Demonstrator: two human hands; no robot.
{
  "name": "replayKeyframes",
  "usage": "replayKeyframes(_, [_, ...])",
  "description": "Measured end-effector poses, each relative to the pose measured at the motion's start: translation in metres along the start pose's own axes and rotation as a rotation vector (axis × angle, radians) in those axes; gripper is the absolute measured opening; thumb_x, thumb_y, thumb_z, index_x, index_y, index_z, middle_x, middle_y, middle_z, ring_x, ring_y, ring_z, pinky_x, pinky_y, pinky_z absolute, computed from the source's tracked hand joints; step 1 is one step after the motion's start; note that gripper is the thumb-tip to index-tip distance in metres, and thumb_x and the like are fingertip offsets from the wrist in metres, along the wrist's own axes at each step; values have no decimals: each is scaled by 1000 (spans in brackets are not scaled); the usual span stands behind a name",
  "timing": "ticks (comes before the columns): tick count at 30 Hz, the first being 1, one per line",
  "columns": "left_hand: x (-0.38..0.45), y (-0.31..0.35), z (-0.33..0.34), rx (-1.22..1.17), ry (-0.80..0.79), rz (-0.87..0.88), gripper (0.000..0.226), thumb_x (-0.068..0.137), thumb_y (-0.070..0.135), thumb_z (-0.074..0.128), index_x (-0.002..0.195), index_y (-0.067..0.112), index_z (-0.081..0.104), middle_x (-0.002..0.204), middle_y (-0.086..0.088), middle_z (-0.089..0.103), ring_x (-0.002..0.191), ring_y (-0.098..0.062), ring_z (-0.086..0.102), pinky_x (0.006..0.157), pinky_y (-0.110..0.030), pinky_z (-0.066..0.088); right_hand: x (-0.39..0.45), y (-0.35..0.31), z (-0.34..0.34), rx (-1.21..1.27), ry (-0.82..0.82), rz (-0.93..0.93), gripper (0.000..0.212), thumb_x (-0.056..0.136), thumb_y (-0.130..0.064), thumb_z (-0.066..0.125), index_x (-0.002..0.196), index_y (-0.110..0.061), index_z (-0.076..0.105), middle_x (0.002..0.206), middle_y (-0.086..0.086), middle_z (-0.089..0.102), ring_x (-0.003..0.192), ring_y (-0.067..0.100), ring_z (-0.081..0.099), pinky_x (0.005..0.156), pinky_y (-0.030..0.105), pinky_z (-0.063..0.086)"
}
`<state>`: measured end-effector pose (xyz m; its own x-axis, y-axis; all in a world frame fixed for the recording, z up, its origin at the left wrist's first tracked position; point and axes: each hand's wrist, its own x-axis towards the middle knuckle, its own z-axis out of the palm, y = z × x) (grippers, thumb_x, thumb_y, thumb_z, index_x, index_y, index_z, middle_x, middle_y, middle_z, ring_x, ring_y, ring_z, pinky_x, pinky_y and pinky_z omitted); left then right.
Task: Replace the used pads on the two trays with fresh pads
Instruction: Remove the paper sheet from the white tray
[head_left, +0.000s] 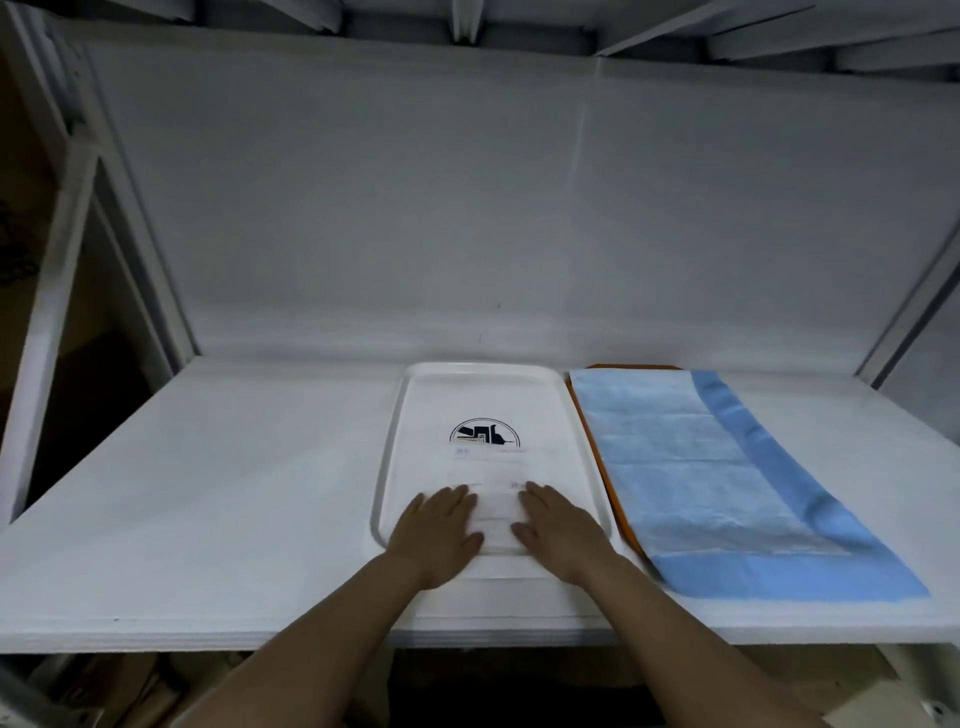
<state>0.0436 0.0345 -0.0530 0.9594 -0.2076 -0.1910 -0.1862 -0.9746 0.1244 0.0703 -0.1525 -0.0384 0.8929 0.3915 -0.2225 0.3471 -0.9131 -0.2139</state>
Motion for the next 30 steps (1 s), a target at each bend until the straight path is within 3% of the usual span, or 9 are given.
replayKeyframes(2, [-5,-8,-4,-23,-25,-80,64,100,47,24,153,16,5,161,-1,-1,148,-17,2,119,-38,1,-5,5,-3,-22,-28,62,63,99,-47,30,151,-14,16,160,1,6,146,18,11,115,34,21])
replayKeyframes(6, [-13,-12,-9,-32,-2,-170,70,99,50,25,152,11,3,160,-4,-3,147,-19,-8,119,-37,-2,-8,2,-4,-84,41,89,69,96,-54,32,148,-10,22,159,3,8,147,18,-1,116,38,13])
replayKeyframes(9, [-13,-6,-12,-42,45,-115,70,98,49,29,153,14,4,160,-3,-5,147,-17,-8,119,-33,-3,-8,-8,-7,-44,21,-3,71,95,-52,39,151,-16,17,160,-1,4,147,14,-2,118,35,12])
replayKeyframes(13, [-9,5,-14,-32,-33,28,66,99,44,33,153,17,7,161,-1,1,147,-15,1,119,-32,1,-5,-19,-8,-55,-61,-106,65,98,-44,38,152,-19,12,160,-3,3,147,13,2,118,33,14])
replayKeyframes(17, [-6,9,-11,-55,-49,31,62,100,42,31,153,20,8,161,1,1,147,-15,3,119,-33,9,-1,-19,-6,-65,-77,-115,63,100,-42,35,153,-19,9,160,-2,2,147,13,5,117,32,15])
replayKeyframes(20, [-6,9,-10,-21,-44,-5,64,98,49,30,153,22,9,160,2,2,147,-16,6,116,-38,16,-2,-14,-7,-137,-45,-39,70,95,-51,39,151,-16,16,160,2,10,145,18,16,114,35,23])
replayKeyframes(24, [-3,9,-15,3,-37,-25,67,96,53,35,151,22,14,160,0,7,146,-19,11,115,-41,18,2,-9,-13,-268,16,-62,63,91,-54,46,137,-13,40,142,7,43,125,24,45,96,37,38])
replayKeyframes(27, [-3,9,-17,14,-37,-18,67,95,53,37,151,22,17,160,-1,9,145,-21,14,114,-42,20,4,-9,-16,-392,23,-136,56,92,-50,47,132,-10,45,131,11,47,112,28,52,84,37,41])
replayKeyframes(30, [-2,9,-18,13,-37,-12,66,95,52,38,150,22,18,159,-1,11,145,-21,16,113,-41,21,5,-9,-20,-476,24,-228,52,94,-46,45,131,-9,44,131,15,46,108,31,53,82,37,40])
